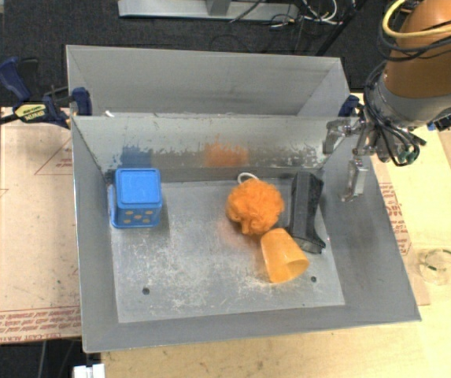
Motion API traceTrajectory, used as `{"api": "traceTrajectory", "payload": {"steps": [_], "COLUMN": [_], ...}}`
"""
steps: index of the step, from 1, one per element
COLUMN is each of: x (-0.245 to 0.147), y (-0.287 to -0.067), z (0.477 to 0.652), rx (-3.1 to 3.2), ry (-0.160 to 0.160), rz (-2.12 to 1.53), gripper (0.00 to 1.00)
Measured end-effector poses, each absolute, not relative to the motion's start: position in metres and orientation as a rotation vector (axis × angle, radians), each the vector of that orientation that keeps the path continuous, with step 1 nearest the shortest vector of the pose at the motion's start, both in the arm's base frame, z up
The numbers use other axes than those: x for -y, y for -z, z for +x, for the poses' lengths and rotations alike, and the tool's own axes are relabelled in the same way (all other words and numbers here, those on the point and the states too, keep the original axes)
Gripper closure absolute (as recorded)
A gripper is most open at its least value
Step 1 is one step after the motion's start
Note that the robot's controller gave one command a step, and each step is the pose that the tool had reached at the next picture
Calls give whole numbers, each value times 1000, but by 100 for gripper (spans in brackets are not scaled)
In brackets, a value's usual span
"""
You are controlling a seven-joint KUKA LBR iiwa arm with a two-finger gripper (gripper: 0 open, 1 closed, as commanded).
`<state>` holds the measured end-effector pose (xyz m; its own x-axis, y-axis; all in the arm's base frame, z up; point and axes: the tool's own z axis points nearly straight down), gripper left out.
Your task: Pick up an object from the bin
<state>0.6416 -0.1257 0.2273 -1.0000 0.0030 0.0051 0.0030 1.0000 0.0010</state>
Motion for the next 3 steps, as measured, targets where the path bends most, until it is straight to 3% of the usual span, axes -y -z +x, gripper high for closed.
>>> {"api": "traceTrajectory", "payload": {"steps": [1, 2, 3], "x": [125, 128, 80], "y": [-230, -224, -220], "z": [642, 625, 622], "rx": [3139, 3128, 3092], "ry": [1, 0, 0], "rz": [-4, 324, 554], "gripper": [0, 0, 0]}}
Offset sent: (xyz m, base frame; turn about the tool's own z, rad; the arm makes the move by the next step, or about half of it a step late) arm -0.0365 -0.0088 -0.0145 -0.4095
